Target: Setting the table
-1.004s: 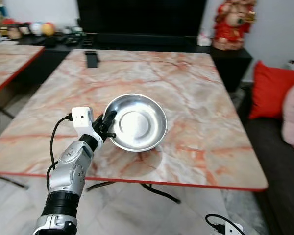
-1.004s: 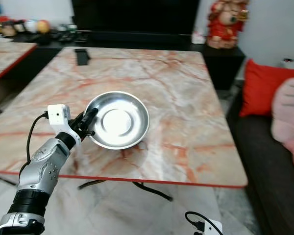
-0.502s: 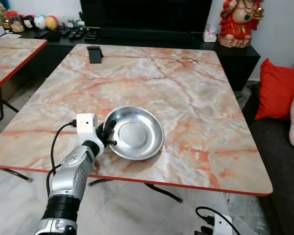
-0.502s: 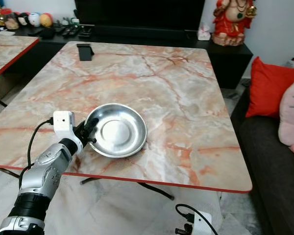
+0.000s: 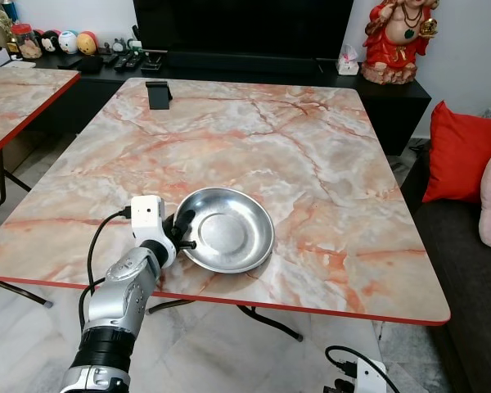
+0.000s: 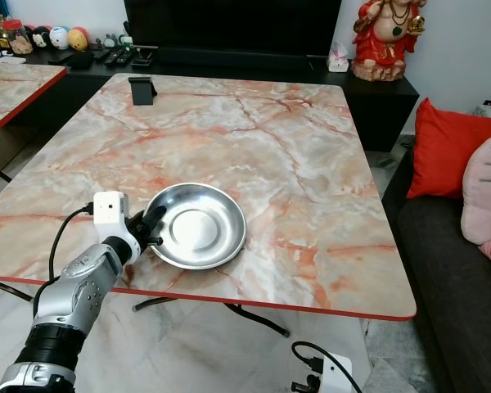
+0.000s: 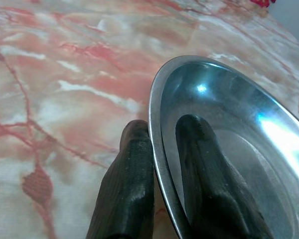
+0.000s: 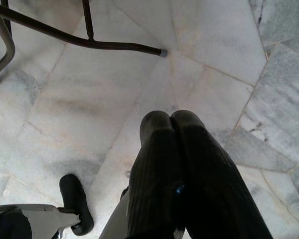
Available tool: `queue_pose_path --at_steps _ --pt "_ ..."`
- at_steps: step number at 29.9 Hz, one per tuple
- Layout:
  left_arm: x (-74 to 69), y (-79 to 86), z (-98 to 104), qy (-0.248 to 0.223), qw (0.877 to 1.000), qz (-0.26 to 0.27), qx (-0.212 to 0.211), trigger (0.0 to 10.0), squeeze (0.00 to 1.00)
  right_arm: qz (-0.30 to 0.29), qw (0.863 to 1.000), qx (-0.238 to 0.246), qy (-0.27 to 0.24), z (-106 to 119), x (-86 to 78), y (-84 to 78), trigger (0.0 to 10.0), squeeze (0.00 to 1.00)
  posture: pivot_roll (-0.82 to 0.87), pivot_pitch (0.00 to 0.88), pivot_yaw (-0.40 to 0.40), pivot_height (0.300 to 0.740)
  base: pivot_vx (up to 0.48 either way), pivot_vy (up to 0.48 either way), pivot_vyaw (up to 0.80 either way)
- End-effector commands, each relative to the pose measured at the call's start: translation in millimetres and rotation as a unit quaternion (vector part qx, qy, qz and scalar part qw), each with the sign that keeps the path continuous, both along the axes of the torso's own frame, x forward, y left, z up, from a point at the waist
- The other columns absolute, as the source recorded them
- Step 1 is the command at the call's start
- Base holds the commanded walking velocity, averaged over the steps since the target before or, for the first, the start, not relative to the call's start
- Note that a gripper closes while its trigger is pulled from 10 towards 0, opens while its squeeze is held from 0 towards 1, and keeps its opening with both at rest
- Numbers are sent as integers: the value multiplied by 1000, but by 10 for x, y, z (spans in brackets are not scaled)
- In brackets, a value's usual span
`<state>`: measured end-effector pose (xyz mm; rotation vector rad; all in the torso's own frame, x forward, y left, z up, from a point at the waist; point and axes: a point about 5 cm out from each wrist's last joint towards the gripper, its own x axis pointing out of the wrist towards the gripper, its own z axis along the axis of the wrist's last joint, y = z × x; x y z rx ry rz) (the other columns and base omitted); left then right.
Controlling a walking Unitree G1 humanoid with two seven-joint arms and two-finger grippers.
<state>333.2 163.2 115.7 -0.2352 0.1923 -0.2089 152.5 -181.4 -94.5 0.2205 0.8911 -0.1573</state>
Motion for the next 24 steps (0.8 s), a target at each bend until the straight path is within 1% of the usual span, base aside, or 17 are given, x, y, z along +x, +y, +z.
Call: queue_pose_path --at_steps 1,5,6,7,8,15,17,19,20,23,24 --pt "-3 5 -59 19 1000 2 11 10000 0 1 1000 -1 7 -16 -39 -6 10000 0 21 0 -17 736 0 0 0" --pt "-16 11 -105 30 999 3 21 10000 0 2 1000 1 9 -24 -67 -12 10000 0 21 0 -17 736 0 0 0" --pt "-20 9 -115 34 999 3 23 10000 733 2 1000 1 9 -26 -76 -23 10000 0 20 0 -16 736 0 0 0" --pt "-20 8 -116 35 999 3 23 10000 733 2 1000 1 9 -26 -79 -28 10000 0 20 0 -16 736 0 0 0" --pt "-20 7 -117 36 999 2 23 10000 1000 2 1000 0 9 -24 -75 -39 10000 0 20 0 -16 736 0 0 0" --pt "-17 10 -109 32 999 -1 32 10000 1000 1 1000 -1 6 4 5 -62 10000 0 20 0 -16 736 0 0 0" --pt "-19 7 -110 31 998 -8 48 10000 1000 2 1000 -1 5 7 17 -56 10000 0 21 0 -18 736 0 0 0" --pt "-19 6 -110 31 998 -9 52 10000 1000 2 1000 -1 5 8 19 -55 10000 0 21 0 -18 736 0 0 0" --pt "-16 13 -94 24 998 -5 59 10000 1000 3 1000 0 5 7 21 -38 10000 0 21 0 -18 736 0 0 0" --pt "-6 11 -35 5 998 -1 57 10000 1000 3 1000 0 5 4 17 -19 10000 0 24 0 -20 736 0 0 0" --pt "-6 15 -27 2 998 -4 70 10000 1000 4 1000 1 5 3 16 -11 10000 0 24 0 -20 736 0 0 0"
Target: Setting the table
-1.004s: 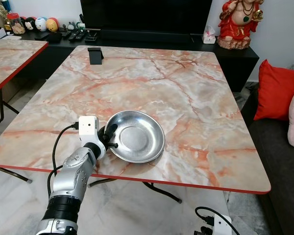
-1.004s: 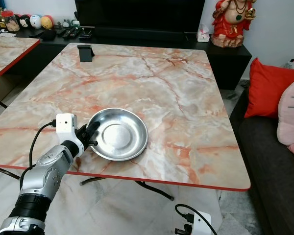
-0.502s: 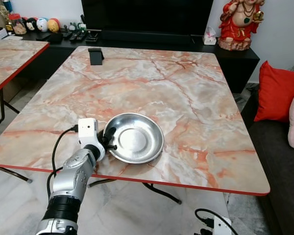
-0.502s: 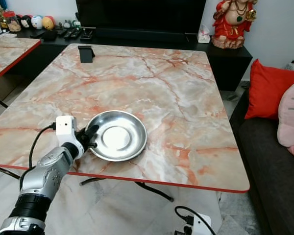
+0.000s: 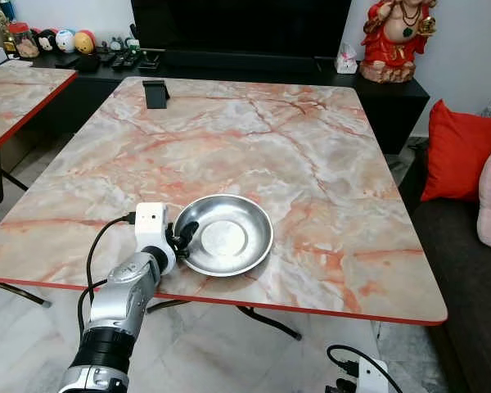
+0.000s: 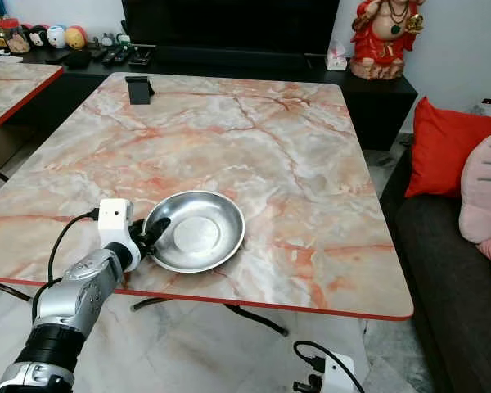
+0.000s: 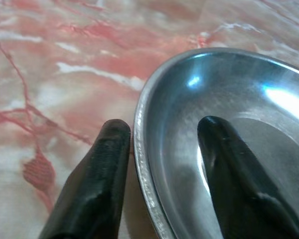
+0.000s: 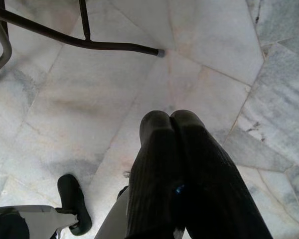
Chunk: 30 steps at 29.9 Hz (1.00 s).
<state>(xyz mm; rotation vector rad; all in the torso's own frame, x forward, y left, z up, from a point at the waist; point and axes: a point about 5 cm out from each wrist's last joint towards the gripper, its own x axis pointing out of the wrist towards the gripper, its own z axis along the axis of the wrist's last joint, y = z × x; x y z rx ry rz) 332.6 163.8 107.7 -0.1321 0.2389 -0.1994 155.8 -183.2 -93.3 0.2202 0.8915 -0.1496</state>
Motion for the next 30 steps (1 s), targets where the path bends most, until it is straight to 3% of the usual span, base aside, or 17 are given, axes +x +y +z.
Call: queue_pose_path --at_steps 1,2,3,4,7,8,10,12,18,23,30 --pt "0 12 59 -19 1000 -5 24 10000 1000 1 1000 0 5 -10 -17 11 10000 0 23 0 -20 736 0 0 0" --pt "-1 13 63 -21 999 -6 28 10000 1000 1 1000 0 5 -10 -16 13 10000 0 23 0 -20 736 0 0 0" --pt "-7 25 68 -24 999 -7 45 10000 906 1 1000 0 2 -7 -9 22 10000 0 23 0 -19 736 0 0 0" --pt "-9 34 70 -25 999 -4 48 10000 0 1 1000 0 1 -4 -3 23 10000 0 23 0 -19 736 0 0 0" --pt "-5 73 120 -43 997 7 61 10000 0 -1 1000 -1 -6 9 16 5 10000 0 23 0 -19 736 0 0 0" --pt "1 102 220 -78 995 19 62 10000 0 -5 1000 -2 -13 23 26 -55 10000 0 25 0 -19 736 0 0 0" --pt "0 121 288 -106 991 24 72 10000 0 -6 1000 -3 -16 31 29 -94 10000 0 25 0 -18 736 0 0 0" --pt "-33 150 423 -174 977 37 116 10000 0 -6 1000 -5 -20 44 39 -142 10000 0 26 0 -18 736 0 0 0" --pt "-168 169 477 -248 954 70 154 10000 0 -7 1000 -9 -25 68 99 -145 10000 0 21 0 -15 736 0 0 0" --pt "-241 176 346 -246 952 74 165 10000 0 -4 1000 -13 -28 75 133 -93 10000 0 20 0 -18 736 0 0 0" --pt "-223 179 369 -257 948 81 167 10000 0 4 999 -21 -28 75 139 -70 10000 0 22 0 -20 736 0 0 0"
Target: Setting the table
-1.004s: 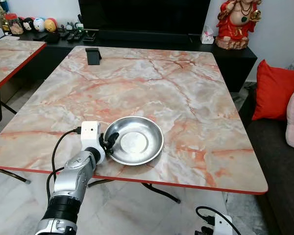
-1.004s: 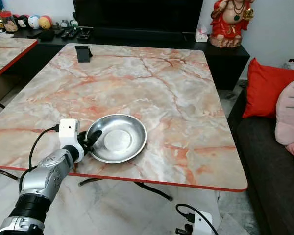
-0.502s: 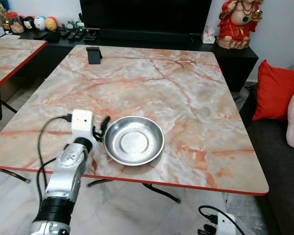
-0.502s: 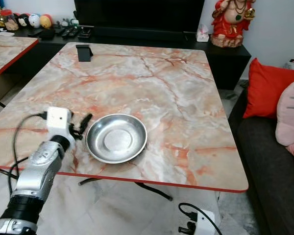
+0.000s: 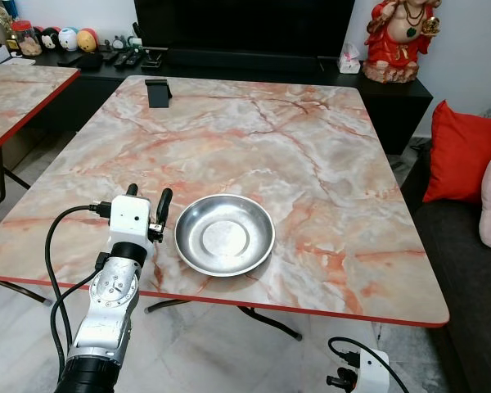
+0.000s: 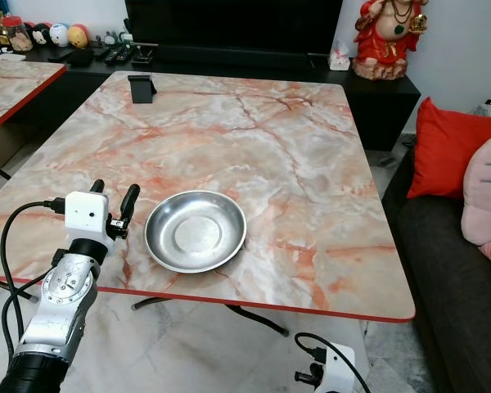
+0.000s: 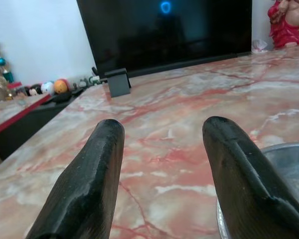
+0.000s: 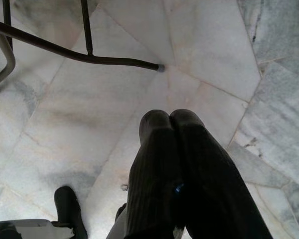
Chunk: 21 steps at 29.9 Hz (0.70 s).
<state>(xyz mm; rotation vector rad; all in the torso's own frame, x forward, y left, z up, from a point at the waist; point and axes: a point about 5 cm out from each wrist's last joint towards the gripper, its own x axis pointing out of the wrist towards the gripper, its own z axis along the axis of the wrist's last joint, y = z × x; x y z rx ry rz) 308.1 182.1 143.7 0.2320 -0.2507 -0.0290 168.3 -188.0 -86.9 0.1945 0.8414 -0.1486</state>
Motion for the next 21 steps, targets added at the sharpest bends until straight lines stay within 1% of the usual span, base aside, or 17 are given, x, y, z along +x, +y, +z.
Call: queue_pose_path --at_steps 1,21 --pt "25 -3 12 -6 1000 4 3 10000 0 2 1000 -9 -3 10 12 -25 10000 0 19 0 -20 736 0 0 0" --pt "25 -3 12 -6 1000 4 3 10000 0 2 1000 -9 -3 10 12 -25 10000 0 19 0 -20 736 0 0 0"
